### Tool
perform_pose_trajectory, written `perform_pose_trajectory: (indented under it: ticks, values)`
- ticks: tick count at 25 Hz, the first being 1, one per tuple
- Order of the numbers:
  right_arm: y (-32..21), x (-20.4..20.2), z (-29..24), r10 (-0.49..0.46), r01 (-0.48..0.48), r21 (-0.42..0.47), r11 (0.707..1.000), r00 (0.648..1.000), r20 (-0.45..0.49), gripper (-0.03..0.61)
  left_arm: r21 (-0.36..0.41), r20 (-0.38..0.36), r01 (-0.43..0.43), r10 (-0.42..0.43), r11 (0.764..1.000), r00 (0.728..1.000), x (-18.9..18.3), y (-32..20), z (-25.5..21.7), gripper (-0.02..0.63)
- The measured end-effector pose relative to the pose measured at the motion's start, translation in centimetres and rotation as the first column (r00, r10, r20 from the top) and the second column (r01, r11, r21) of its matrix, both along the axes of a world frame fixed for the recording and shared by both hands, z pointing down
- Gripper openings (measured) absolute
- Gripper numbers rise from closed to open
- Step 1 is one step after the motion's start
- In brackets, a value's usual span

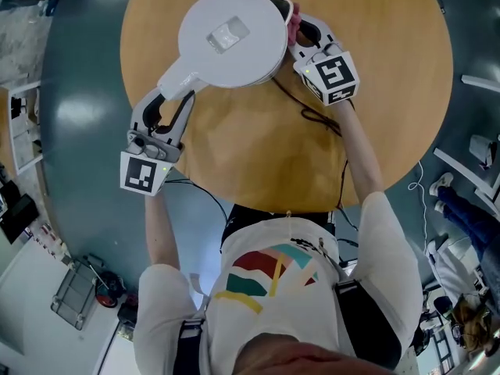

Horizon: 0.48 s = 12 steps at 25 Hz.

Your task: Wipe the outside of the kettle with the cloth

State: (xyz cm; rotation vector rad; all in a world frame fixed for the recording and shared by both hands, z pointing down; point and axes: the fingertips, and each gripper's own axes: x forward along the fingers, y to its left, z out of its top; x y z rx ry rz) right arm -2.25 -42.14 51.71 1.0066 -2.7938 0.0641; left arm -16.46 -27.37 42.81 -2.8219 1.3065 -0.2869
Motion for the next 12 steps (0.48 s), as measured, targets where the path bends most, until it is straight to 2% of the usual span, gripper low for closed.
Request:
perform_pose_trajectory:
  ticks: [4, 9, 12]
  values:
    - [-0.3, -0.1, -0.3, 0.006, -0.006, -0.006, 1.000, 1.000, -0.004, 0.047, 0.008, -0.006, 0.002, -0.002, 1.000, 1.000, 0.0, -0.1, -0.2, 0.175]
    - [0.0, 3.0, -1.7, 0.156, -0.157, -0.010, 0.988, 0.987, -0.025, 0.048, 0.022, -0.053, 0.035, -0.034, 0.999, 0.998, 0.7, 0.5, -1.2, 0.175]
    - [1.6, 5.2, -2.5, 0.197, -0.197, -0.006, 0.980, 0.979, -0.044, 0.048, 0.019, -0.064, 0.027, -0.025, 0.999, 0.998, 2.3, 2.5, -1.0, 0.175]
